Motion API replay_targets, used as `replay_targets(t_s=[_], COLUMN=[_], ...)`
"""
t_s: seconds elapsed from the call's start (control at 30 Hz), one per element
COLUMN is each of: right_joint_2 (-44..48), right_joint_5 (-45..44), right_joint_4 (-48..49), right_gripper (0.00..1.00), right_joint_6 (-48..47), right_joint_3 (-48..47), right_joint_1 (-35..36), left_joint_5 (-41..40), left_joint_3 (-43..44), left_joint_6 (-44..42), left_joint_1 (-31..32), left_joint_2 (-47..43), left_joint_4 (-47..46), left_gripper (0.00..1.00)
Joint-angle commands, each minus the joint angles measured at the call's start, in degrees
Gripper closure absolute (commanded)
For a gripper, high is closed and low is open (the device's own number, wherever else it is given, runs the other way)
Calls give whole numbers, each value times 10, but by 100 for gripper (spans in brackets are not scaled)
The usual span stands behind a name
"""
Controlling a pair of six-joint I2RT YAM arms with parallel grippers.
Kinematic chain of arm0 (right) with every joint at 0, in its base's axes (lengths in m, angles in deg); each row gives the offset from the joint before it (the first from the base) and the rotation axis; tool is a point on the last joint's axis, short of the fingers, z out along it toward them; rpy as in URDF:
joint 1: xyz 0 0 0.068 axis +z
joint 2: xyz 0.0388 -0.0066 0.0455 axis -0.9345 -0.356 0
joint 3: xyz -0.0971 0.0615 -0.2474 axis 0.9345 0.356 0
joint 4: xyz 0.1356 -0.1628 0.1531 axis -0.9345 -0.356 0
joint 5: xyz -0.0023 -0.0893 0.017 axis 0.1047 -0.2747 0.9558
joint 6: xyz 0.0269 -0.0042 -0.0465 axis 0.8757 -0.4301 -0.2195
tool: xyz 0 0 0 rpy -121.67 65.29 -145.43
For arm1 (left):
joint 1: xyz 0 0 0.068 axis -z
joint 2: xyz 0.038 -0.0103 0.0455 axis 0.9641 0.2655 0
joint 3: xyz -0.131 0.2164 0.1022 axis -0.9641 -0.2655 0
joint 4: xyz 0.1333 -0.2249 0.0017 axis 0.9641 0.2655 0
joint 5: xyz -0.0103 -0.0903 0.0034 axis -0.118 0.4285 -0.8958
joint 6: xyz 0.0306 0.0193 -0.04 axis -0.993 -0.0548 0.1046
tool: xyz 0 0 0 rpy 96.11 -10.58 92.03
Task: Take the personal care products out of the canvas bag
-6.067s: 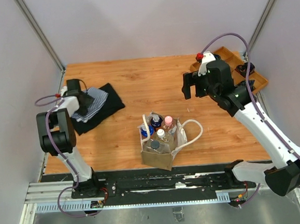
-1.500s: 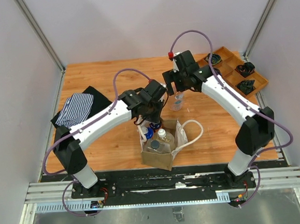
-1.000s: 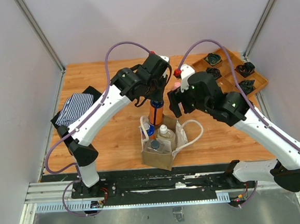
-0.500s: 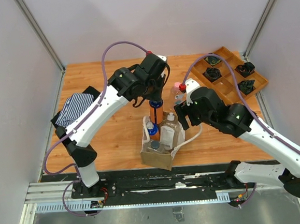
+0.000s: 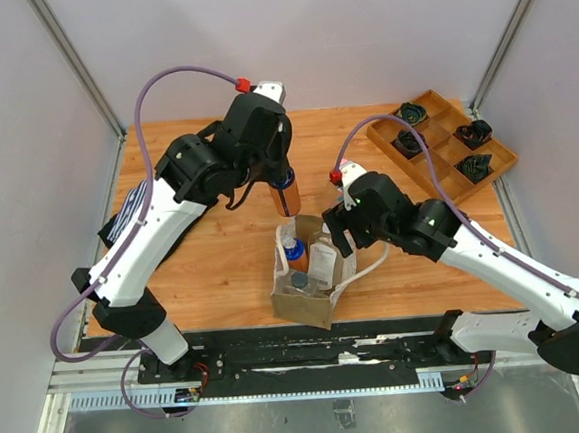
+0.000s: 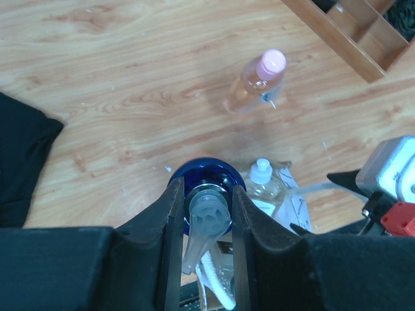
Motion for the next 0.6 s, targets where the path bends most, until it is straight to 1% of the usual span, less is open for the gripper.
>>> replay_targets(t_s=[0.0,0.03,0.13,0.23,0.33,0.47,0.57], right_joint_2=[-10,-16,-47,-79,-108,-136,-153], right_joint_5=[31,31,45,57,52,43,33], right_joint_4=[27,27,23,34,54,85,91], right_gripper=[22,21,21,23,28,31,33], right_joint_6=[19,26,39,47,45,45,52], right_joint_3=[2,0,-9,-15,-17,-13,-17], right_joint_1=[7,6,5,5,5,5,5], left_joint_5=[-90,-109,-111,-102,-98,-83,-60], left_joint_3=[31,29,13,-48,-114,-201,-269], left_joint_6=[3,1,-3,-6,-8,-18,-28], left_joint_1=[-1,-4,-28,-52,-75,-102,-123], left_joint_2=[-27,-29,-33,-50,-74,-98,-118], left_joint_4=[-40,-43,-53,-96,-139,-200,-254], left_gripper=[99,99,99,99,100,100,99])
